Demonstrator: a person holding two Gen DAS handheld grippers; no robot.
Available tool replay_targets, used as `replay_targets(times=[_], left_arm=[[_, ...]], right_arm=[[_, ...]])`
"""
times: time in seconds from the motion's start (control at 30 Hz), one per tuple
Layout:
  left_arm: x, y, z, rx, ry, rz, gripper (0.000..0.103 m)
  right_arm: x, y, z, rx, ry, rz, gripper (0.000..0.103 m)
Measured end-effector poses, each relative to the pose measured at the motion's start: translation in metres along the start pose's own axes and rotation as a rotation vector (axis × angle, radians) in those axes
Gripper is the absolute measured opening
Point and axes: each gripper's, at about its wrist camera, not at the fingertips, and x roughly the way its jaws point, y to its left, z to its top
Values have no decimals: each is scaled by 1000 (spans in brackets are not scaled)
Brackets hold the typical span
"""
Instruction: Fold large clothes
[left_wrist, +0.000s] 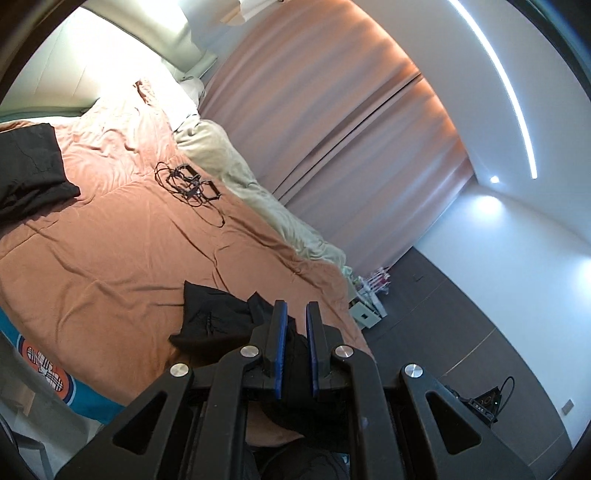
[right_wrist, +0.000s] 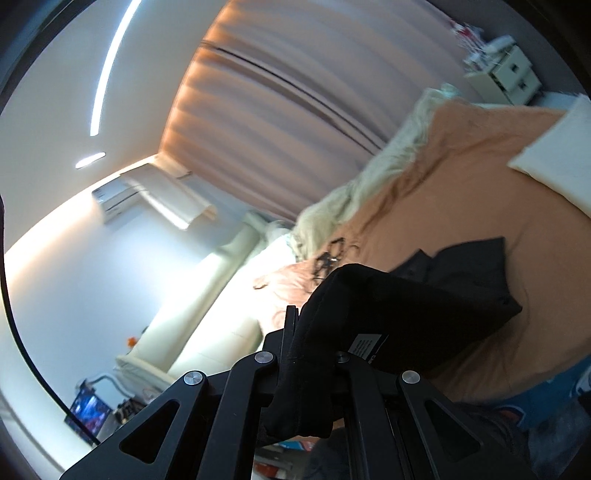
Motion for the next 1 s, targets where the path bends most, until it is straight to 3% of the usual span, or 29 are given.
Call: replay_targets(times=[0.3,0.57,0.8,1.0], left_arm=[[73,-9,44,58,-3,38,12],[154,-15,90,81,15,61,12],[226,-10,109,79,60,107,12],[284,16,107,95,127,167,12]], right_arm=[[45,-25,41,-3,-18,-65,4],[101,-40,94,33,-75,-64,4],[149,-67,116,86,-133,-131,4],[183,-104,120,95,-98,-204,6]])
